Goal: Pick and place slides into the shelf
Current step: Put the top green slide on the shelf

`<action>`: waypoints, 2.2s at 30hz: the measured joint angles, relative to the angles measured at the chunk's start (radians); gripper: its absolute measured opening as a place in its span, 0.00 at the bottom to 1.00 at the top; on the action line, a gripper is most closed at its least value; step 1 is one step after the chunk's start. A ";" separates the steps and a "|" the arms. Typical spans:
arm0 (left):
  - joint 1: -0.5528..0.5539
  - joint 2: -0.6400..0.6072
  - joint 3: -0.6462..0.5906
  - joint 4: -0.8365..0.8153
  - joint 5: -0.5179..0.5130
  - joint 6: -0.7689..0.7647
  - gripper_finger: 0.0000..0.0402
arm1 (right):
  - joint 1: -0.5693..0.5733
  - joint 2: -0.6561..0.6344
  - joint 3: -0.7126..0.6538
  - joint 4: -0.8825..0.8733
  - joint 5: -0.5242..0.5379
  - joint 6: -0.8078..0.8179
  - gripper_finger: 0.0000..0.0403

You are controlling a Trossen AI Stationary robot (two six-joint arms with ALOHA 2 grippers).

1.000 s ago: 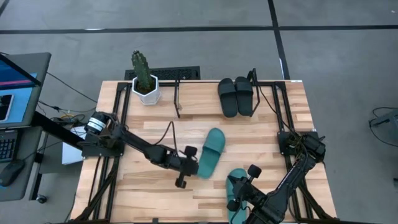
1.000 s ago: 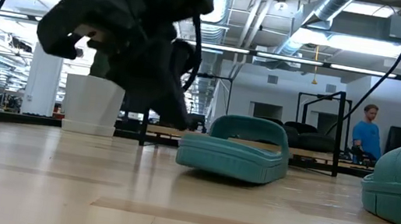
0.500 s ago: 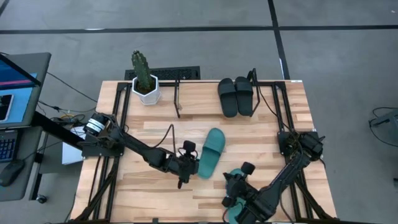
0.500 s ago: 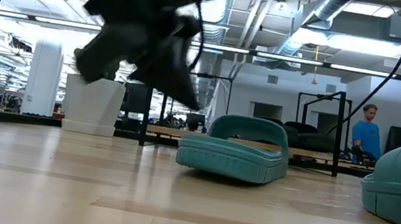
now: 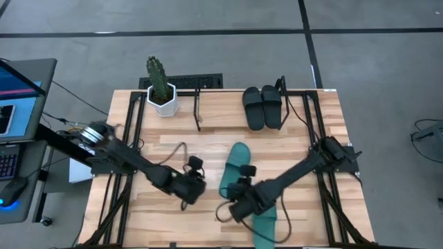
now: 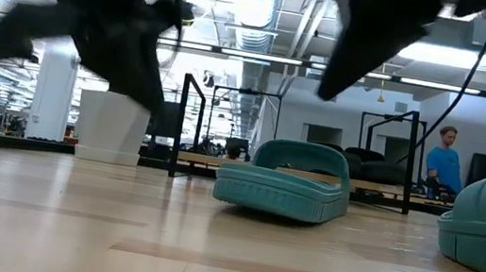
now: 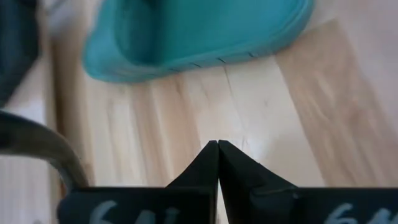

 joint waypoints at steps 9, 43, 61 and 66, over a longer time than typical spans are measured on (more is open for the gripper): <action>-0.056 -0.640 -0.312 0.187 0.004 -0.020 0.00 | -0.091 0.000 0.000 0.050 -0.072 -0.153 0.16; -0.124 -1.525 -0.733 0.483 0.319 -0.128 0.00 | -0.166 0.000 0.000 0.225 -0.469 0.085 0.68; -0.123 -1.525 -0.733 0.473 0.319 -0.134 0.00 | -0.153 0.002 -0.143 0.366 -0.457 0.096 0.68; -0.123 -1.523 -0.733 0.474 0.319 -0.134 0.00 | -0.153 0.078 -0.143 0.388 -0.500 0.083 0.68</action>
